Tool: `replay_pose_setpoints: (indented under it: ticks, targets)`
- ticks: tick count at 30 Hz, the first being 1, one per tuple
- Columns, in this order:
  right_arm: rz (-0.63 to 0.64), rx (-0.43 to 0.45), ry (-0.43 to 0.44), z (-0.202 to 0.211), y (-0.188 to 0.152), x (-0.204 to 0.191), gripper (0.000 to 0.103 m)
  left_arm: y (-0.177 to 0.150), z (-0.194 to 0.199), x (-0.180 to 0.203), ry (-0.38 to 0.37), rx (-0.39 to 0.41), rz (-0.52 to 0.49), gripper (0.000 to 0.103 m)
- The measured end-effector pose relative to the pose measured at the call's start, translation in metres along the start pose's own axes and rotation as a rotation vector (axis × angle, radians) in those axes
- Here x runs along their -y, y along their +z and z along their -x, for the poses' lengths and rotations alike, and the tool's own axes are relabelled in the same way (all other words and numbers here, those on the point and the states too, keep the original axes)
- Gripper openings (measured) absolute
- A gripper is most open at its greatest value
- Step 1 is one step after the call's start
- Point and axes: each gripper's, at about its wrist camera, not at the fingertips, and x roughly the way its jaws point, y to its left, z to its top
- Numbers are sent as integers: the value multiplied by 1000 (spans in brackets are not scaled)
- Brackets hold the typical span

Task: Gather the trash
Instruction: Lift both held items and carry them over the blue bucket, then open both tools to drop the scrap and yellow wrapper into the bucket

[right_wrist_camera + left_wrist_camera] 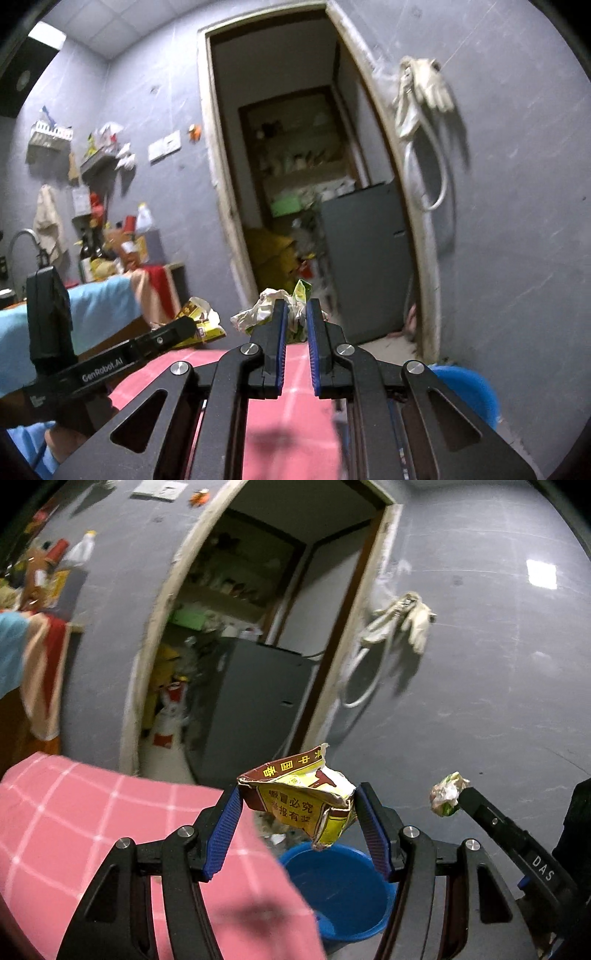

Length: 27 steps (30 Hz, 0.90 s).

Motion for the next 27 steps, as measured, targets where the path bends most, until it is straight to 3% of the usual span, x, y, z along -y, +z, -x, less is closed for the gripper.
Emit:
replay_pose_setpoints:
  ticks: [6, 13, 27]
  targets:
    - [-7, 4, -87, 4, 5, 34, 9, -8, -34, 32, -45, -42, -40, 57]
    - [-82, -74, -172, -1, -14, 79, 9, -32, -82, 53, -41, -162, -73, 57]
    - [-151, -275, -258, -38, -58, 124, 10, -88, -161, 44, -18, -428, -63, 58]
